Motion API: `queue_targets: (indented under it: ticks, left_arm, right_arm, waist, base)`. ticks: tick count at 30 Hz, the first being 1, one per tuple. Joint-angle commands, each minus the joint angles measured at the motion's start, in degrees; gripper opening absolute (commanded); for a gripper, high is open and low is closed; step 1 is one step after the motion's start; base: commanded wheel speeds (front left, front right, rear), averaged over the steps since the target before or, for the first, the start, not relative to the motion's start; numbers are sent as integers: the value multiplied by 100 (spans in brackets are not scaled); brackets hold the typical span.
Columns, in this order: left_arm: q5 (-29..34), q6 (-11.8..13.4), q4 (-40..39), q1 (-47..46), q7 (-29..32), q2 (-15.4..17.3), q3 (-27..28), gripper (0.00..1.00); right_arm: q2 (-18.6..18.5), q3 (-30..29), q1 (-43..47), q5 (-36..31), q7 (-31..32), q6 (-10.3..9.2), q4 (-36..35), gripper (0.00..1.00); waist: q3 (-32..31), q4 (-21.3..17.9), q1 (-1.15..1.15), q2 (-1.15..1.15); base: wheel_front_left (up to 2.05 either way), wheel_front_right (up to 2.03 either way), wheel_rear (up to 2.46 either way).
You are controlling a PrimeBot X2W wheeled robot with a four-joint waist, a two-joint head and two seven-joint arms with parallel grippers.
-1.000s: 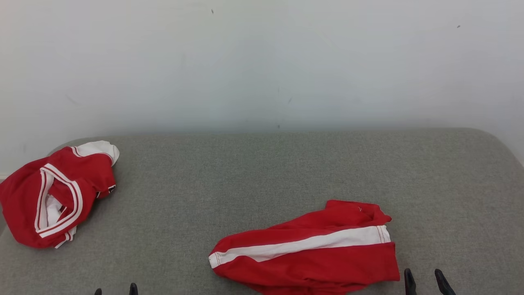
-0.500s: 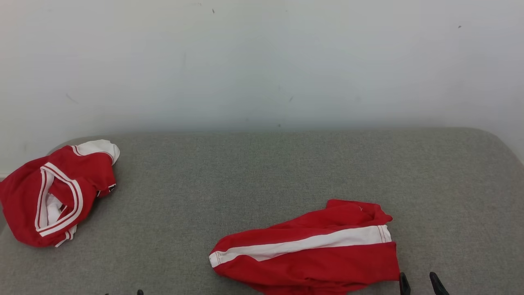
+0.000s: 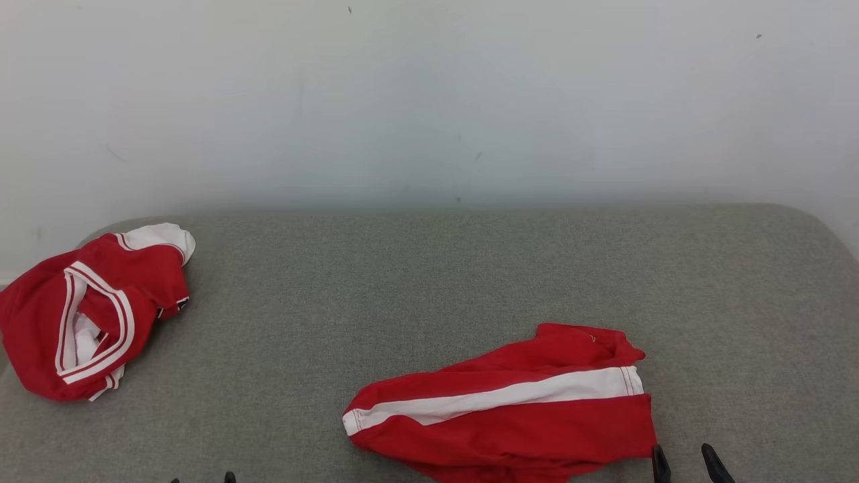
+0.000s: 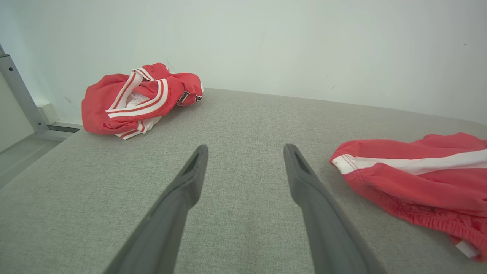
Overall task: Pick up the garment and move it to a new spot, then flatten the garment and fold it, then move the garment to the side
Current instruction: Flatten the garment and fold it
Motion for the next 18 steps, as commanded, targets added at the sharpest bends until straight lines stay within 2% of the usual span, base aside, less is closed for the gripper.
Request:
queue_targets:
  ticks: [1,14,18]
  left_arm:
    - [-8,2,18,-52,-19,-12,17,100]
    - [-114,-22,46,-120,-19,-11,-88,100]
    - [-130,-57,182,-254,-19,-11,-237,100]
  right_arm:
    - [-2,11,-24,24,-15,-13,8,100]
    - [-2,-18,-88,101,43,-13,2,100]
    - [-1,101,-233,360,258,-13,-123,100]
  waist:
    - [5,-3,0,0]
    - [53,-26,0,0]
    - [123,-65,0,0]
  base:
    - [0,0,0]
    - [0,0,0]
    - [0,0,0]
